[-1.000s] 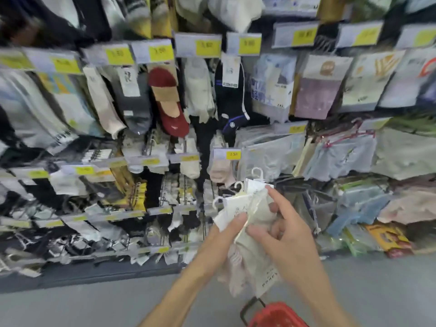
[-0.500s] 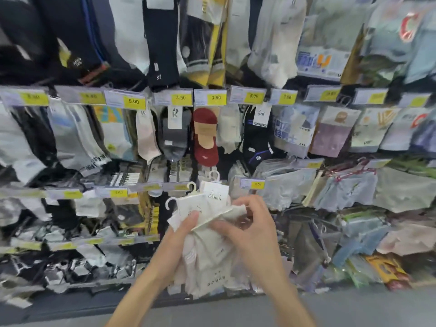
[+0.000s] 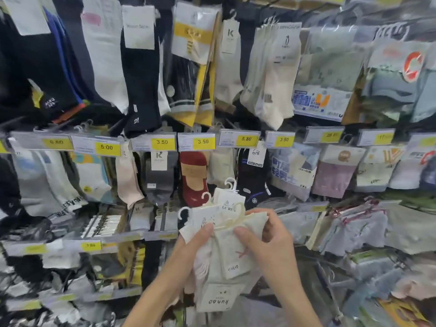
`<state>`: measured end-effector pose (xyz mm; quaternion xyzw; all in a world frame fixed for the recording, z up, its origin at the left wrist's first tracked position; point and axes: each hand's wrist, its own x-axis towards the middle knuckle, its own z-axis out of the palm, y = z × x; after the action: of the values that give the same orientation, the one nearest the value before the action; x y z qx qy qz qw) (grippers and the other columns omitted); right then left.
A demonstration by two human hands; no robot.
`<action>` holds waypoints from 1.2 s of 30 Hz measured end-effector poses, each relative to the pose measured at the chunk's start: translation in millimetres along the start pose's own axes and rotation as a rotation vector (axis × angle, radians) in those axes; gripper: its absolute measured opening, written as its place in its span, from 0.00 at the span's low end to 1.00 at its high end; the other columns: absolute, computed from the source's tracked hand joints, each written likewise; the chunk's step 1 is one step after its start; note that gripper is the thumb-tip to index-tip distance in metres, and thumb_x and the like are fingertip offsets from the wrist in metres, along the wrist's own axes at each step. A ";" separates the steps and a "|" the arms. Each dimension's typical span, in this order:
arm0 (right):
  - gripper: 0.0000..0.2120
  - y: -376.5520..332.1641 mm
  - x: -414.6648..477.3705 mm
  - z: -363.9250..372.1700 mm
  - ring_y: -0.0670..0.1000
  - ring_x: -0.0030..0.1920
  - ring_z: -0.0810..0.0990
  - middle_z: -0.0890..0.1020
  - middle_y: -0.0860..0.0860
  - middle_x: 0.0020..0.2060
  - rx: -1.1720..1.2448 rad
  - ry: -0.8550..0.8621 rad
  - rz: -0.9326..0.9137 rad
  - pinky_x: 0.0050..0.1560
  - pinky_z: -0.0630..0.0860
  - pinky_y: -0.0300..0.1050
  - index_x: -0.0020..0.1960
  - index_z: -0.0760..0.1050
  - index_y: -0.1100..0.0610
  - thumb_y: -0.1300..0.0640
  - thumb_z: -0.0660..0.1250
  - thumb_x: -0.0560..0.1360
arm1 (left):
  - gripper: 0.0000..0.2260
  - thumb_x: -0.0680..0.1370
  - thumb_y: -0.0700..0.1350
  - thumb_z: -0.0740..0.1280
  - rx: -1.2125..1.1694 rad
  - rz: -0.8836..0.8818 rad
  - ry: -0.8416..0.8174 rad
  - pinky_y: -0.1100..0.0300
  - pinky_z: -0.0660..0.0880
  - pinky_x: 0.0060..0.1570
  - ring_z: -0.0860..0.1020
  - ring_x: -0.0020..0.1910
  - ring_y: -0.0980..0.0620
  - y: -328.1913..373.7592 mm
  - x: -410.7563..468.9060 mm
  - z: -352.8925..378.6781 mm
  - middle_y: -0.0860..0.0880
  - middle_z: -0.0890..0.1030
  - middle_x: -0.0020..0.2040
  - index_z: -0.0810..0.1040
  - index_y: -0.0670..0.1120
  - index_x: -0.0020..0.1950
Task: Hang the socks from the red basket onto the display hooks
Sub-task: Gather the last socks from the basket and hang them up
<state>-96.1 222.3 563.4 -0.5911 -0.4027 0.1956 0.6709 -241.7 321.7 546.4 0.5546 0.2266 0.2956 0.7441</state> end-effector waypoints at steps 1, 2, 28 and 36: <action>0.12 3.3 11.8 -1.2 0.43 0.39 0.83 0.85 0.47 0.40 0.002 -0.005 -0.003 0.36 0.77 0.35 0.46 0.78 0.45 0.54 0.77 0.65 | 0.25 0.73 0.59 0.73 -0.013 -0.004 0.001 0.57 0.81 0.53 0.82 0.62 0.45 1.4 11.8 -0.4 0.47 0.83 0.63 0.78 0.52 0.67; 0.12 7.0 22.6 -2.3 0.42 0.38 0.83 0.85 0.47 0.39 0.006 -0.006 -0.001 0.35 0.77 0.34 0.45 0.78 0.45 0.55 0.77 0.65 | 0.25 0.73 0.57 0.73 -0.034 -0.011 0.004 0.56 0.82 0.51 0.82 0.61 0.44 2.9 22.6 -0.3 0.45 0.83 0.62 0.77 0.50 0.68; 0.06 162.4 -17.0 30.0 0.41 0.34 0.80 0.83 0.44 0.33 0.032 -0.254 0.560 0.34 0.75 0.35 0.47 0.77 0.56 0.65 0.71 0.75 | 0.13 0.66 0.38 0.71 -0.267 -0.497 0.281 0.53 0.82 0.45 0.86 0.50 0.45 -141.0 -5.6 -97.5 0.43 0.87 0.53 0.88 0.45 0.49; 0.08 176.8 -27.5 60.6 0.44 0.36 0.81 0.84 0.48 0.36 0.085 -0.206 0.561 0.34 0.76 0.36 0.48 0.78 0.55 0.66 0.71 0.75 | 0.20 0.65 0.38 0.71 -0.270 -0.511 0.353 0.56 0.82 0.42 0.86 0.47 0.45 -139.2 -13.5 -118.0 0.41 0.86 0.52 0.81 0.39 0.57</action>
<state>-121.6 280.2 385.4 -0.6277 -0.2807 0.4491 0.5706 -303.6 364.7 379.7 0.3163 0.4426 0.2183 0.8102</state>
